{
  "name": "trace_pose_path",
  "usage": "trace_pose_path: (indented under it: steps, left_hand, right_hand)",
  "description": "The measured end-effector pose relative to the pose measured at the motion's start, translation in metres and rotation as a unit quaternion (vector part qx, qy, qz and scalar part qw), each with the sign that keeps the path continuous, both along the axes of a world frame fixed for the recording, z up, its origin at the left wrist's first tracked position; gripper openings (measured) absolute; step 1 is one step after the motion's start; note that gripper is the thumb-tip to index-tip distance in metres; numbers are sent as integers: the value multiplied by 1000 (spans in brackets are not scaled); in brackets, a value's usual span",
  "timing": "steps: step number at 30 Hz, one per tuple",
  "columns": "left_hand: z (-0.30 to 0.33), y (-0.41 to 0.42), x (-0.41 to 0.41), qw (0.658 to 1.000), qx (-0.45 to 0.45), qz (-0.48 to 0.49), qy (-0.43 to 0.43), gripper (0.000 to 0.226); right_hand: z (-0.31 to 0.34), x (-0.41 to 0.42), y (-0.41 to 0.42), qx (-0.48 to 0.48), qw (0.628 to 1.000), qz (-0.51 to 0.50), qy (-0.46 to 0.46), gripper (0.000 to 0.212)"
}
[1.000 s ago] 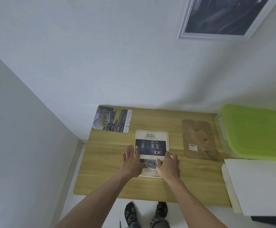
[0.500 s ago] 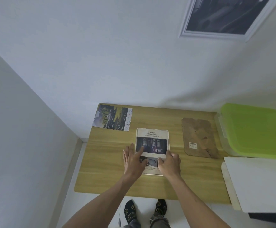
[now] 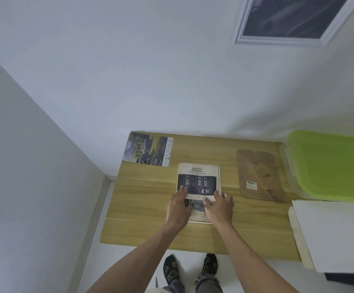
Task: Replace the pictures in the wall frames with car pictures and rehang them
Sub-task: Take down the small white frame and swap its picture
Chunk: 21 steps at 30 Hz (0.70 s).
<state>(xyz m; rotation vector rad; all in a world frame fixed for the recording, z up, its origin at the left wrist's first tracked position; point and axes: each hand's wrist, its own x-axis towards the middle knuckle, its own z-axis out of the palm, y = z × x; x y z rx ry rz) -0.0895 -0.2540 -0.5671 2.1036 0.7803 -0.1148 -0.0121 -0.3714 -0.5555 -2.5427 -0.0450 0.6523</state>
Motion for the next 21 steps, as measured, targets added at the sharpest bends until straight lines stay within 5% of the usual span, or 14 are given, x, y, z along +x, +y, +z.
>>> trace_pose_path:
  steps: [11, 15, 18, 21]
  left_hand:
    - [3, 7, -1, 999, -29, 30, -24, 65]
    - [1, 10, -2, 998, -23, 32, -51, 52]
    - [7, 13, -1, 994, -14, 60, -87, 31]
    - [24, 14, 3, 989, -34, 113, -84, 37]
  right_hand:
    - [24, 7, -3, 168, 980, -101, -18, 42]
    - [29, 17, -8, 204, 968, -147, 24, 43]
    - [25, 26, -17, 217, 965, -133, 65, 15]
    - [26, 33, -29, 274, 938, -174, 122, 19]
